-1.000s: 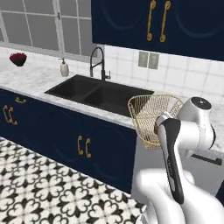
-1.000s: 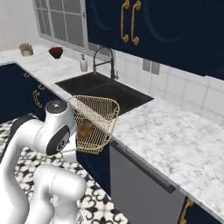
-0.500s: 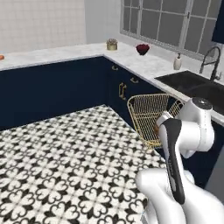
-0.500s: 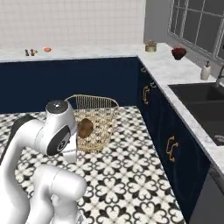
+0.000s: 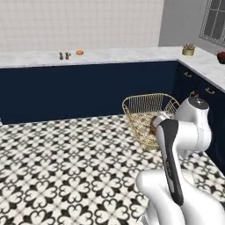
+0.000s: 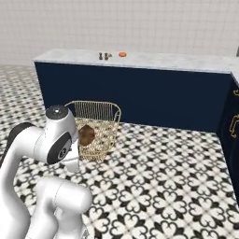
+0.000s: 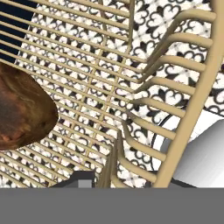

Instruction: Open the cabinet, pick up the bread from the cabinet and place it in the basket. Then move the basket to the dining counter.

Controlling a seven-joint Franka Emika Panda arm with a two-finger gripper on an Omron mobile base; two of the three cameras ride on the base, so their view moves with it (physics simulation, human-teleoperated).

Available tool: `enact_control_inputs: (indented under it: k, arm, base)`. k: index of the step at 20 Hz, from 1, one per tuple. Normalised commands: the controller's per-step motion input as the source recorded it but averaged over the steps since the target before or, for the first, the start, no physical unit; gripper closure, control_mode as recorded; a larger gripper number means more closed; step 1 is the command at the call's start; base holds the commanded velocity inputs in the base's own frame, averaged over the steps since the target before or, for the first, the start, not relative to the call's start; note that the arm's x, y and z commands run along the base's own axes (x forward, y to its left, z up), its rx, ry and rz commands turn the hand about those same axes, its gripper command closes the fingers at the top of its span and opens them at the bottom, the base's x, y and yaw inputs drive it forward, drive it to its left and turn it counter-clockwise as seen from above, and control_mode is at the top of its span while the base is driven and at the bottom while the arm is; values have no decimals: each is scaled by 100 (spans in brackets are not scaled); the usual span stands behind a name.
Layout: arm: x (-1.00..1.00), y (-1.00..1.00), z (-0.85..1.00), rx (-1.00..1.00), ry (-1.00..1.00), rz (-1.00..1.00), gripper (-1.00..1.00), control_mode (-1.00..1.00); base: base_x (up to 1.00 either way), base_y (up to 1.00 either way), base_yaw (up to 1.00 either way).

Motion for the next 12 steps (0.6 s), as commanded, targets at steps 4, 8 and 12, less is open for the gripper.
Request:
enact_control_inputs:
  k: [4,8,12]
  arm:
    - [0,0,0,0,0,0,100,100]
    - [0,0,0,0,0,0,100,100]
    - [0,0,0,0,0,0,100,100]
  base:
    - [100,-14,6]
    - [100,-18,0]
    - [100,-8,0]
